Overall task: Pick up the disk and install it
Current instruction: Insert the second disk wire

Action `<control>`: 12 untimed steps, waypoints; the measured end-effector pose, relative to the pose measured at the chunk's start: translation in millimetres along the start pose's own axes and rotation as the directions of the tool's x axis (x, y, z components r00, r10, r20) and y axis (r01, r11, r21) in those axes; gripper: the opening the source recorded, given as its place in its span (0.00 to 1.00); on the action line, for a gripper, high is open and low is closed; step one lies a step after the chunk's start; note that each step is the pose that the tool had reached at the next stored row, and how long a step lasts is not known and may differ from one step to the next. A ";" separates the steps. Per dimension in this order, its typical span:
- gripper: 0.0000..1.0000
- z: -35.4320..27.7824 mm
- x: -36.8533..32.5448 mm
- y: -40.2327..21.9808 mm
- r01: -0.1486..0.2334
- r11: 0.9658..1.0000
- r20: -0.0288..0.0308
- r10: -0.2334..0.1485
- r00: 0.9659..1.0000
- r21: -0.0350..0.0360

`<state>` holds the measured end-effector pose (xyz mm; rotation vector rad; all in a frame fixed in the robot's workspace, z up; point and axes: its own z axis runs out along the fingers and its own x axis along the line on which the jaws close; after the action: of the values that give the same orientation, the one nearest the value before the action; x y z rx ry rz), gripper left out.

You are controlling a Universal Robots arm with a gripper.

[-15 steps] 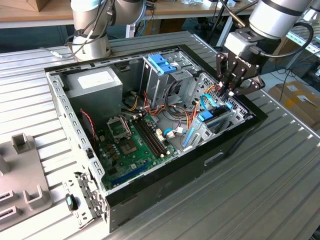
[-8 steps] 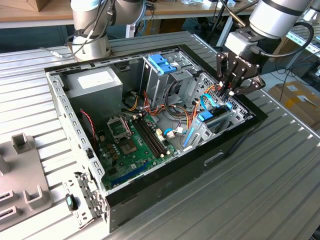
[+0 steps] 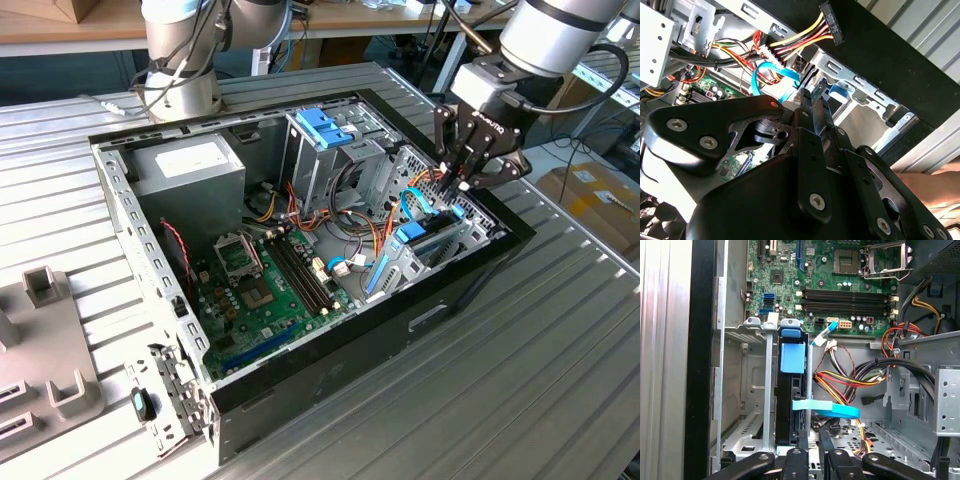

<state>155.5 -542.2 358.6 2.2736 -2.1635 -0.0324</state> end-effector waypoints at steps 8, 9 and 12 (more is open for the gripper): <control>0.24 -4.8 0.0 -0.1 0.001 1.000 0.000 -0.001 1.000 0.000; 0.24 -4.8 0.0 -0.1 0.001 1.000 0.000 -0.001 1.000 0.000; 0.24 -4.9 -0.7 -1.2 0.003 1.000 0.000 -0.003 1.000 0.000</control>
<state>156.7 -541.4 363.5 2.2764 -2.1603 -0.0320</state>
